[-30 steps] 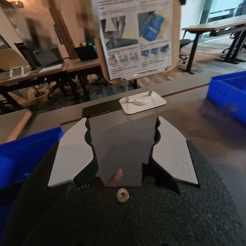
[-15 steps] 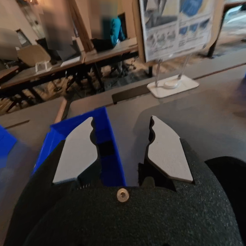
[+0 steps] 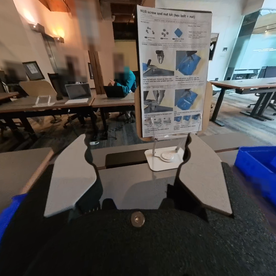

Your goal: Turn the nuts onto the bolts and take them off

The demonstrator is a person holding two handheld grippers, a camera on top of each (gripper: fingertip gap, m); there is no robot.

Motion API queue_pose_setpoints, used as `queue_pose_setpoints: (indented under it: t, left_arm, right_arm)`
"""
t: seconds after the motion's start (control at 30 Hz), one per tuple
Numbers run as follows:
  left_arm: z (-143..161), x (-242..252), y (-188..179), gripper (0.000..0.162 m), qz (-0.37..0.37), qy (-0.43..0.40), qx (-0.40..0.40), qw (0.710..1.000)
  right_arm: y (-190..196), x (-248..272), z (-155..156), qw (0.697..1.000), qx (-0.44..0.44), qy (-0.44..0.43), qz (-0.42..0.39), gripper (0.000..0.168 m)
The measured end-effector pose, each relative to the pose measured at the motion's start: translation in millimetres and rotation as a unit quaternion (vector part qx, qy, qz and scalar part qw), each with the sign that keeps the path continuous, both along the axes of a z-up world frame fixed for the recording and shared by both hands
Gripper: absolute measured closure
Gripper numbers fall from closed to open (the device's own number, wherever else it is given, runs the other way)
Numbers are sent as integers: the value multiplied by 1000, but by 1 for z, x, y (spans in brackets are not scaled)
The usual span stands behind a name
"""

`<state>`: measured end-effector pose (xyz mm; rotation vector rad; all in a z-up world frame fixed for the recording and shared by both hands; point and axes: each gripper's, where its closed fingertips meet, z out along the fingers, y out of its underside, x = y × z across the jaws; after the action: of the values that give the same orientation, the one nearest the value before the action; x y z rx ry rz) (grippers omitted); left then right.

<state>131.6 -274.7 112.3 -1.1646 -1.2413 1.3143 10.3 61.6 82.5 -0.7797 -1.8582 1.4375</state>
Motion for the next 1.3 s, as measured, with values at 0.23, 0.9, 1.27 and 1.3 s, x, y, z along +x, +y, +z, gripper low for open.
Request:
queue_pose_setpoints:
  t: [0.23, 0.9, 1.27, 1.3]
  left_arm:
    - [12, -32, 37, 39, -70, 96, 8, 993]
    - [36, -5, 49, 82, -151, 283, -57, 946]
    - [24, -15, 26, 47, -54, 200, -63, 976]
    - [21, -15, 27, 57, -66, 187, -56, 979]
  right_arm:
    - [12, -19, -2, 999, -7, 32, 2, 22]
    - [11, -32, -12, 992, -48, 86, 75, 22]
    - [27, -41, -13, 996, -40, 78, 3, 52]
    - [28, -40, -13, 996, -37, 76, 2, 55]
